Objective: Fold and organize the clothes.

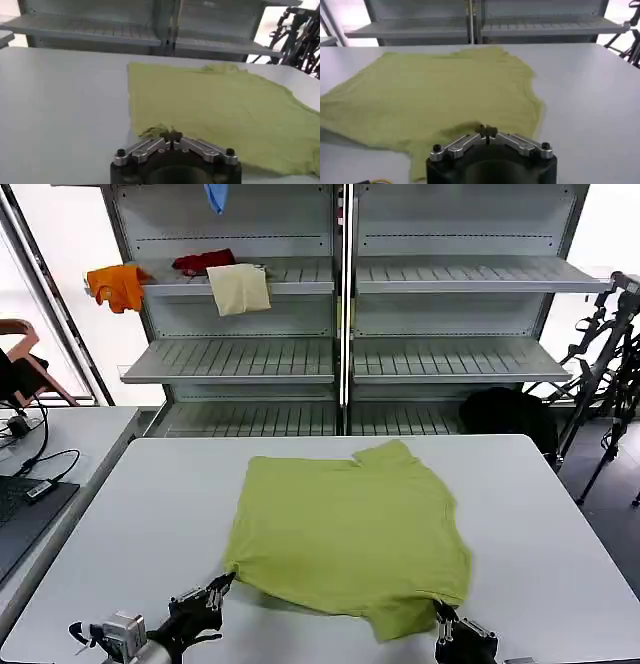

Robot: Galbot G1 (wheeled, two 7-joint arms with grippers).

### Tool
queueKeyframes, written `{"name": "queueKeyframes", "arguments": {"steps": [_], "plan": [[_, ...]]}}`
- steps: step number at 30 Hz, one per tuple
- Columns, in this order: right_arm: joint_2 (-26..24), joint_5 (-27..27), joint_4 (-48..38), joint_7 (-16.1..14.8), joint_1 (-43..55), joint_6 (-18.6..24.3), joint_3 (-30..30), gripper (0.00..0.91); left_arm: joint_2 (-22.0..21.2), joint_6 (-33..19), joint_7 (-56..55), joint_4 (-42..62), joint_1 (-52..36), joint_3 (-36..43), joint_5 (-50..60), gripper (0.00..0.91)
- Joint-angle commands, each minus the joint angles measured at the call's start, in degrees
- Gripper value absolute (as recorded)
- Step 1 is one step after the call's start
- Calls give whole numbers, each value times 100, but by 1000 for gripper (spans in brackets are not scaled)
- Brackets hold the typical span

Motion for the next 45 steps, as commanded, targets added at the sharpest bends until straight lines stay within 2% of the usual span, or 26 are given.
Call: {"name": "queueKeyframes", "arguments": {"steps": [1, 8, 20, 28, 45], "plan": [[-8, 191, -91, 106, 760, -2, -17, 0, -168, -4, 15, 185, -737, 114, 55, 0], [-14, 444, -488, 172, 1368, -8, 36, 0, -439, 0, -2, 493, -1047, 212, 184, 0], [114, 207, -1390, -142, 2038, -6, -210, 0, -599, -5, 31, 1045, -1383, 526, 529, 0], [87, 191, -1703, -263, 2239, -6, -176, 0, -559, -3, 79, 1261, -1523, 661, 772, 0], [17, 313, -2131, -306, 2576, -2, -172, 0, -479, 0, 137, 1473, -1650, 719, 998, 0]]}}
